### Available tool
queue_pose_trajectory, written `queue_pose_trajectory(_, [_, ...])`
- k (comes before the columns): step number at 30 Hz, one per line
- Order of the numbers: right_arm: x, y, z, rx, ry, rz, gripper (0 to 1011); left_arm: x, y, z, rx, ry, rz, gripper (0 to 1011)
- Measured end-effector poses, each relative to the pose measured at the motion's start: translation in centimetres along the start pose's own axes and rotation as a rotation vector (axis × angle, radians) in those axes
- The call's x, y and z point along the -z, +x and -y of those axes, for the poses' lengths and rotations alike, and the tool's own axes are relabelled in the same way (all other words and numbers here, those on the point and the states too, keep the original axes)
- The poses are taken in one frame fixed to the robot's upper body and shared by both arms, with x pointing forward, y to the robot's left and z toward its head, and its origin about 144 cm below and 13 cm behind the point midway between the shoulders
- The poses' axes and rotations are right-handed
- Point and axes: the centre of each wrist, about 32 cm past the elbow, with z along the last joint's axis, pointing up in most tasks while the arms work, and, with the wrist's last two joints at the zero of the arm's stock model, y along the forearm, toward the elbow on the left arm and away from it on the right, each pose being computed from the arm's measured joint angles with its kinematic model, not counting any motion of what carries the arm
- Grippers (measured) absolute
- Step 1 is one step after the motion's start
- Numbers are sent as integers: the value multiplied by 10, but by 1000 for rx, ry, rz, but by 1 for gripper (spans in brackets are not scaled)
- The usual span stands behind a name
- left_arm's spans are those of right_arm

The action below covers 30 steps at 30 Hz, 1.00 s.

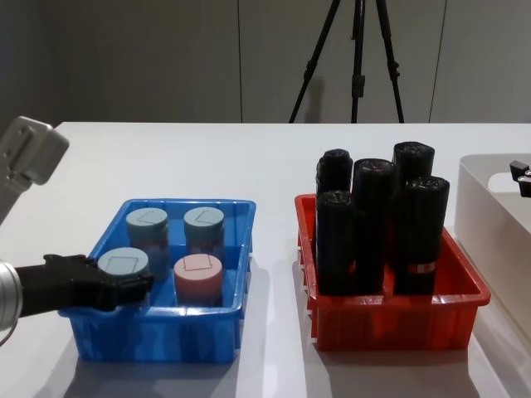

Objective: Pick the cotton swabs from the blue box and place them into the white box.

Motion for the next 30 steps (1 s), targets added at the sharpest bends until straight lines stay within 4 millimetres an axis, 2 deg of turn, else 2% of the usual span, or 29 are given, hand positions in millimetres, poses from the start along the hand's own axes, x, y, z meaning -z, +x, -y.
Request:
queue_pose_trajectory(15, [0, 0, 0, 0, 0, 0, 1001, -7, 3, -9, 31, -47, 22, 652])
queue_pose_trajectory(30, [0, 0, 0, 0, 0, 0, 1001, -28, 18, -28, 28, -118, 70, 652])
